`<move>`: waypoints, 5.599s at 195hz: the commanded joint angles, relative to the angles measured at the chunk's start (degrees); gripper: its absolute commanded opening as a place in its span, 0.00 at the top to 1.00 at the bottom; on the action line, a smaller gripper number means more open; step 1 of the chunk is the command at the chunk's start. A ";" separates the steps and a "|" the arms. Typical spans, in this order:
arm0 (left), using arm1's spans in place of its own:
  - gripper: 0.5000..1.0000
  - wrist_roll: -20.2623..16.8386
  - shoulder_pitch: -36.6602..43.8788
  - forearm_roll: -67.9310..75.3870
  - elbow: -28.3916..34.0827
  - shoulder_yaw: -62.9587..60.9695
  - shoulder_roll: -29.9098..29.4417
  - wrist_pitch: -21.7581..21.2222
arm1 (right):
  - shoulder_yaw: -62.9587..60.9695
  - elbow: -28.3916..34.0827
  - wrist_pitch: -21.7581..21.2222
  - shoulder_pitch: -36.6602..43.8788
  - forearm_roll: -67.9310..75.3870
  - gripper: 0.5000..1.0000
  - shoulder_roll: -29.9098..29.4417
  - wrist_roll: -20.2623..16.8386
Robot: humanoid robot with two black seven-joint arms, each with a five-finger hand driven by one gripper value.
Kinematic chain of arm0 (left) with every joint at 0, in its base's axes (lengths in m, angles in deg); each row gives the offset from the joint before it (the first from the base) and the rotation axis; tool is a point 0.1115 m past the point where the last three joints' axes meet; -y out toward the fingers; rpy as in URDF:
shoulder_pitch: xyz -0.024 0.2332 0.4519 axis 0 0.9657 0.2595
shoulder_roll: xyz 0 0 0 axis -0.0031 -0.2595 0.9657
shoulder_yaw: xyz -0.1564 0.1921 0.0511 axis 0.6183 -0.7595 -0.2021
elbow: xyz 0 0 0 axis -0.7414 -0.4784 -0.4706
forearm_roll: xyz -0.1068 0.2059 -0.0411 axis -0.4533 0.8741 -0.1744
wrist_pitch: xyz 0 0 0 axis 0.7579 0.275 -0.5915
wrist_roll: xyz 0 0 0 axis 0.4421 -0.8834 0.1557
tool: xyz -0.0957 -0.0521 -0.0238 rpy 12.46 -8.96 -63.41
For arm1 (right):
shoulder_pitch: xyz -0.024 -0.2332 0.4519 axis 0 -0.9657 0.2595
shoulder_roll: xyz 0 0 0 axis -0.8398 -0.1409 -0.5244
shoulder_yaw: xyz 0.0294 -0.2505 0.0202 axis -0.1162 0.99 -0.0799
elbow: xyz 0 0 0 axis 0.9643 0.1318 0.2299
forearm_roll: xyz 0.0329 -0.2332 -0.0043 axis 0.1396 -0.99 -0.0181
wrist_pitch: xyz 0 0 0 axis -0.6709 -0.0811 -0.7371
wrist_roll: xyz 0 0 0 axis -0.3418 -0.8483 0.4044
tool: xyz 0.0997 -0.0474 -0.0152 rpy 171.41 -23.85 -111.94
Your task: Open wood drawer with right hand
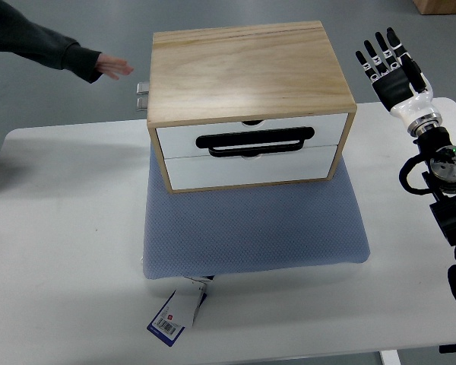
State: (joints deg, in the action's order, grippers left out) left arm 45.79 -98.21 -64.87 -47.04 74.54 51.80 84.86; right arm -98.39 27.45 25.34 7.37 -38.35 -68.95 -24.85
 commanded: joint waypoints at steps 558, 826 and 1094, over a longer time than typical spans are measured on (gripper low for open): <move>0.00 -0.02 -0.40 0.01 0.07 0.00 0.00 0.62 | 95.19 48.69 16.00 60.21 -14.48 0.11 12.14 -37.86; 0.00 -0.02 -0.40 0.10 0.78 -0.17 0.00 0.62 | 92.02 57.30 -7.82 61.61 -0.33 0.12 20.31 -37.86; 0.00 0.06 -0.75 0.10 0.60 -0.09 0.00 0.62 | 49.13 20.30 1.67 45.97 0.55 0.11 29.89 -27.74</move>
State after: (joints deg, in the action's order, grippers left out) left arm 45.85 -98.96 -64.77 -46.26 74.53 51.80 85.48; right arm -38.36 58.13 24.65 61.80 -38.23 -37.80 -59.16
